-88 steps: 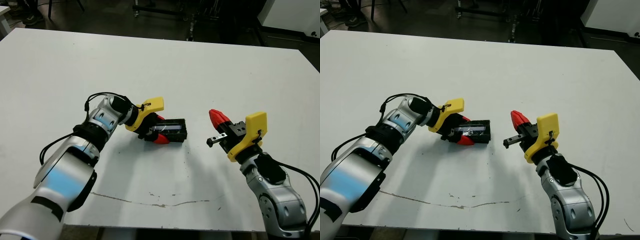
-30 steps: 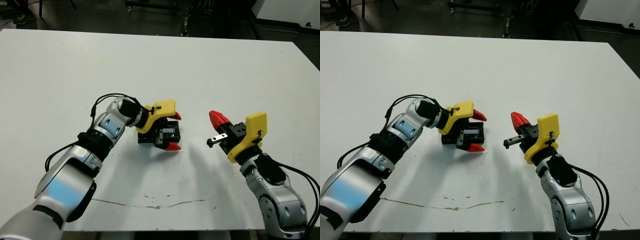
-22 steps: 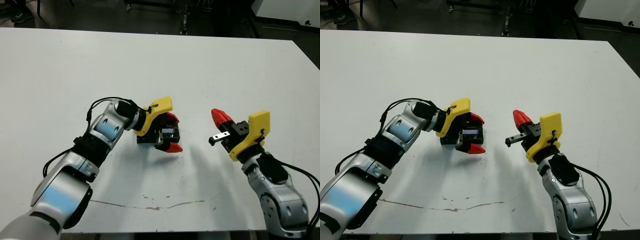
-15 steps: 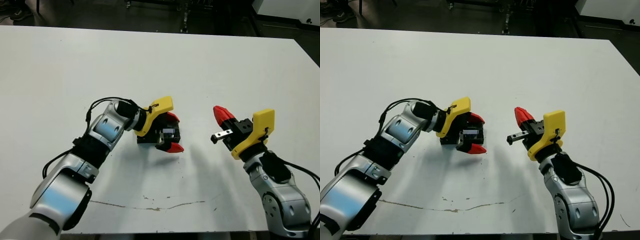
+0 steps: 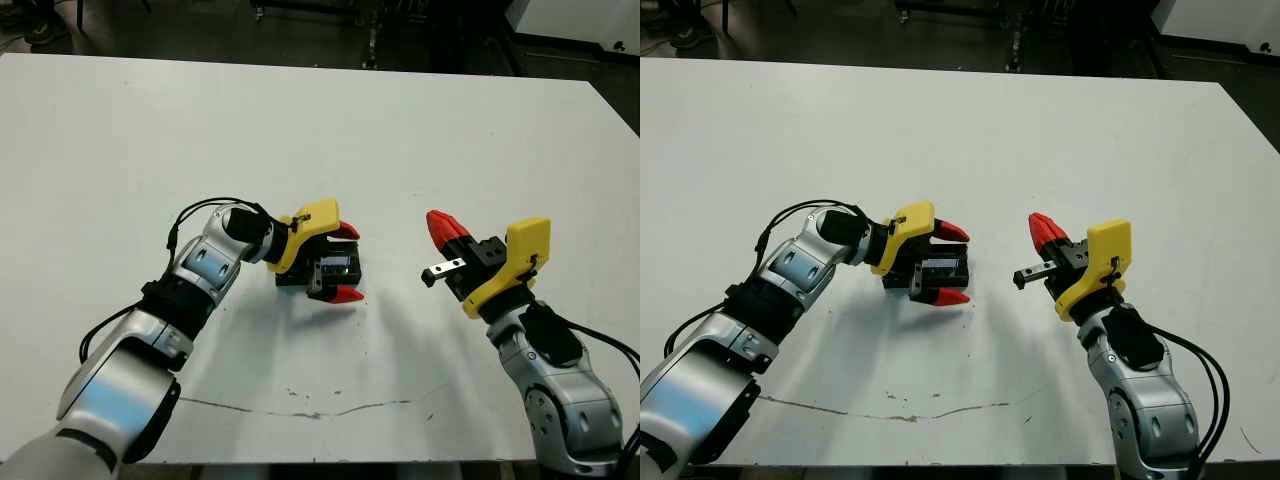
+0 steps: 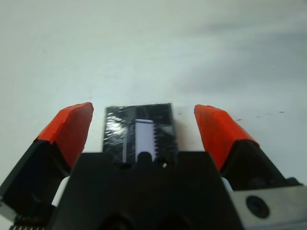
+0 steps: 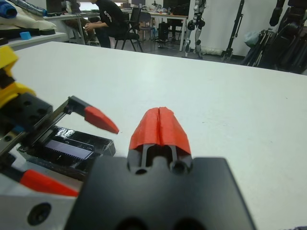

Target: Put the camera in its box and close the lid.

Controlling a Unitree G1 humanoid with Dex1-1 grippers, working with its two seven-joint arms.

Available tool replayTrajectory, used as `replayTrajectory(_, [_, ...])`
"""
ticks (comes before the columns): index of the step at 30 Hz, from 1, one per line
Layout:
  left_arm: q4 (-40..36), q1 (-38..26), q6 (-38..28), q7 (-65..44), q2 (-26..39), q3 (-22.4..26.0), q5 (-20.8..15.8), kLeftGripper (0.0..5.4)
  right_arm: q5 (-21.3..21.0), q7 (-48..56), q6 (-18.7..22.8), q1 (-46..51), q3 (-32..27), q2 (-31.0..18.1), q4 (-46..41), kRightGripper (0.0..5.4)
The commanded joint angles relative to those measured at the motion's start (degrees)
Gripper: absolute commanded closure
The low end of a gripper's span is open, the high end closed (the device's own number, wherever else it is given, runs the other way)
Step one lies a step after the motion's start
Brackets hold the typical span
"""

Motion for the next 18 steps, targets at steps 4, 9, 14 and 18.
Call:
replayTrajectory(4, [5.0,0.73,0.12,4.36,0.28,-0.7,3.58,0.01,0.04,0.3,-0.38,0.59,-0.28,-0.56,0.32,5.4])
replayTrajectory(9, [6.54,0.56,-0.41,-0.2,0.35,4.28,-2.69,0.01,-0.6,0.22,-1.41,0.84,-0.04,-0.58,0.58,5.4])
replayTrajectory(14, [2.61,-1.59,7.06,-10.43,2.22,9.66,-11.58,0.01,-0.75,0.14,-0.91,0.94,-0.04,-0.74,0.45,5.4])
replayTrajectory(18, [-3.08,-1.28,13.46,-13.54,3.61,12.98,-17.05,0.01,-0.59,-0.22,-0.3,0.83,-0.05,-0.34,0.45,5.4])
